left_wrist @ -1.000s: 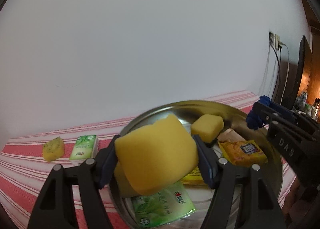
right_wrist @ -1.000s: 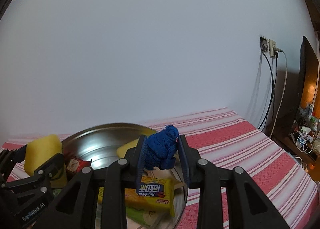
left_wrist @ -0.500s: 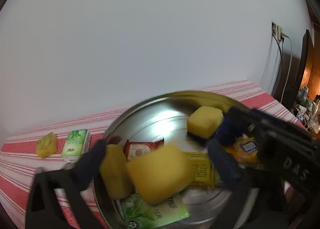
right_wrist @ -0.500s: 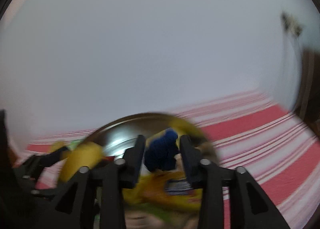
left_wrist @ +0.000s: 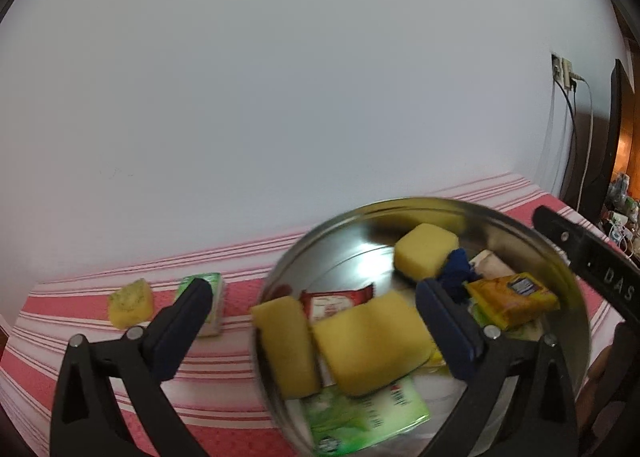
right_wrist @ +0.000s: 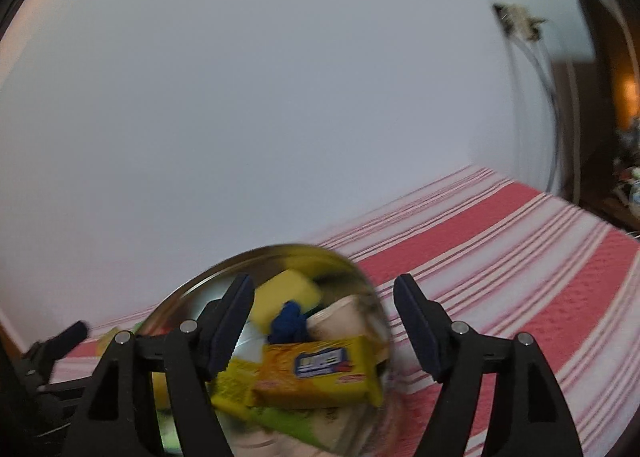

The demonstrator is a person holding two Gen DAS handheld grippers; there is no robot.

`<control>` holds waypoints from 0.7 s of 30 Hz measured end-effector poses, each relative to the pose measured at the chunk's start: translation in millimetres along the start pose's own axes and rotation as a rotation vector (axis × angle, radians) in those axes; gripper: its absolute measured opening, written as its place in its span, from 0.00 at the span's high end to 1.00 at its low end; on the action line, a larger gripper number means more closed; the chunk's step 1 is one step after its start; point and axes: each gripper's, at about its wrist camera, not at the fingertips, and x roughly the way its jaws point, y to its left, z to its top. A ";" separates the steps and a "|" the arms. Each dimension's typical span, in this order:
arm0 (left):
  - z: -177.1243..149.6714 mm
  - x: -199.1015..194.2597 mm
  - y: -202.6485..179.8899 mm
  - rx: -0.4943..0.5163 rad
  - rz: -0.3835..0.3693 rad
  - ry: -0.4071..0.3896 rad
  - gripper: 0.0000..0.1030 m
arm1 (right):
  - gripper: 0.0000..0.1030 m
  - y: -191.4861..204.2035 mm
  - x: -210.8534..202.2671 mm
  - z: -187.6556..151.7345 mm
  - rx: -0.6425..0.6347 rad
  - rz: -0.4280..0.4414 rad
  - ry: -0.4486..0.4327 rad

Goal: Organize objects
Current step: 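Move both tools back from the tin toward the remaining items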

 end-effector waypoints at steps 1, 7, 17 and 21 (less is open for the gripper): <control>-1.0 -1.2 4.2 -0.007 0.001 -0.003 0.00 | 0.28 -0.3 -1.5 -0.2 -0.011 -0.022 -0.009; -15.0 -7.0 41.7 -0.025 0.064 -0.049 0.00 | 0.28 26.9 -17.0 -8.5 -0.101 -0.143 -0.110; -30.7 -12.0 120.0 -0.079 0.184 -0.098 0.00 | 0.28 80.8 -27.1 -25.8 -0.117 -0.176 -0.177; -38.1 -5.6 145.2 -0.072 0.236 -0.095 0.00 | 0.28 110.4 -20.5 -36.0 -0.132 -0.117 -0.132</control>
